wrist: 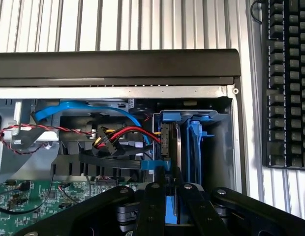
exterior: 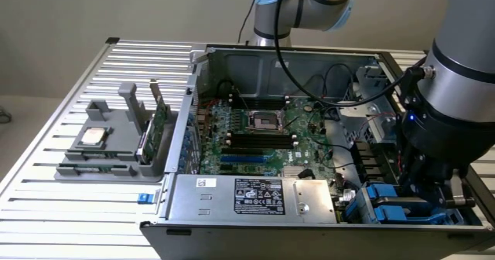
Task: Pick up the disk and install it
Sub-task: 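Insert the second disk wire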
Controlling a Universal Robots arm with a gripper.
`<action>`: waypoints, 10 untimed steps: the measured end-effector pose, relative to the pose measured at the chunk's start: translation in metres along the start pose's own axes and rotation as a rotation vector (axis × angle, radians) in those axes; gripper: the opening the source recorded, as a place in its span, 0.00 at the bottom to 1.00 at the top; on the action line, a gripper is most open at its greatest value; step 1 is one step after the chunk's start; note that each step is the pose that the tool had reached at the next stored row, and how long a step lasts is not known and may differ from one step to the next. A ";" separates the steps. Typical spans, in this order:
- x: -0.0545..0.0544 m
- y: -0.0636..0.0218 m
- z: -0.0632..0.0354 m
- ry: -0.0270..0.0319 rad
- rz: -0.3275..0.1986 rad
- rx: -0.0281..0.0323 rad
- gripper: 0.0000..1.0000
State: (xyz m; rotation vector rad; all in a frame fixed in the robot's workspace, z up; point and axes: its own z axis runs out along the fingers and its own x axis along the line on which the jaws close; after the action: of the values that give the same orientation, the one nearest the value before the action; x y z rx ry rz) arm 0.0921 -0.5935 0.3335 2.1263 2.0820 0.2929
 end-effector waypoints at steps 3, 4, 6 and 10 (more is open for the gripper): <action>0.000 -0.0002 0.0004 -0.0044 0.008 0.0013 0.16; 0.000 -0.0002 0.0006 -0.0058 0.011 0.0017 0.16; 0.000 -0.0003 0.0012 -0.0086 0.016 0.0025 0.16; 0.000 -0.0007 0.0028 -0.0156 0.024 0.0033 0.16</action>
State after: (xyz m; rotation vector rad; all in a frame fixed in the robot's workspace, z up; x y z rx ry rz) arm 0.0921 -0.5931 0.3307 2.1501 2.0510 0.2750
